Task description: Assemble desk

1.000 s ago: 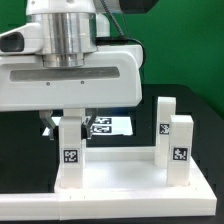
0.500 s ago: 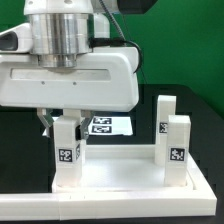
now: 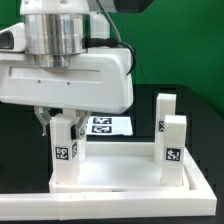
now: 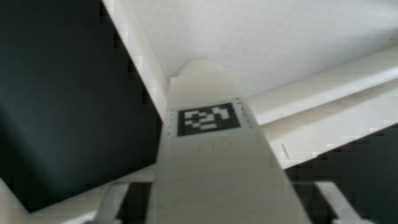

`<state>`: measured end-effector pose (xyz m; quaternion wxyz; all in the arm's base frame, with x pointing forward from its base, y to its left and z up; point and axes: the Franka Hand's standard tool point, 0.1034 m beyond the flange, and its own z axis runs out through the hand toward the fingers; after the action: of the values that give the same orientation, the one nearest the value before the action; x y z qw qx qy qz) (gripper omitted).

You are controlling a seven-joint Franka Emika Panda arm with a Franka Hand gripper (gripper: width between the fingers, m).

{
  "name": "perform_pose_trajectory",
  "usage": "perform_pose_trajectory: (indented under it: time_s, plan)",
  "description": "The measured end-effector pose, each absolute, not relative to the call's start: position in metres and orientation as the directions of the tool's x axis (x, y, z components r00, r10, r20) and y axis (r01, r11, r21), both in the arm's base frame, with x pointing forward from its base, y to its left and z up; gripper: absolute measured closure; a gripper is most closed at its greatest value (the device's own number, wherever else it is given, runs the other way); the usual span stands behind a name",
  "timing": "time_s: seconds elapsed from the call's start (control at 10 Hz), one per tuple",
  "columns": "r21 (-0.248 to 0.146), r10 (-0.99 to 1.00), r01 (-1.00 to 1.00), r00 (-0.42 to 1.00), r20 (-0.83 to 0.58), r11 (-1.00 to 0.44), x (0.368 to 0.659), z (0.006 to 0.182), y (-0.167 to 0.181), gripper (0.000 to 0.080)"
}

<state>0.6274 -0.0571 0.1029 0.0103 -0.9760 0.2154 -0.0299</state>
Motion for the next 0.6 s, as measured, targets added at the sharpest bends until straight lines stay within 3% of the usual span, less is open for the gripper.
perform_pose_trajectory:
  time_s: [0.1, 0.2, 0.3, 0.5, 0.6]
  plan:
    - [-0.033, -0.421, -0.42, 0.905, 0.054, -0.907, 0.627, 0.103, -0.057, 0.0438]
    - [-0.033, -0.421, -0.42, 0.905, 0.054, -0.907, 0.627, 0.103, -0.057, 0.0272]
    - [-0.033, -0.421, -0.419, 0.906, 0.054, -0.907, 0.627, 0.103, -0.057, 0.0176]
    - [-0.048, -0.416, -0.414, 0.908, 0.052, -0.909, 0.631, 0.122, -0.051, 0.0158]
    - [-0.066, -0.415, -0.411, 0.909, 0.048, -0.909, 0.632, 0.148, -0.047, 0.0158]
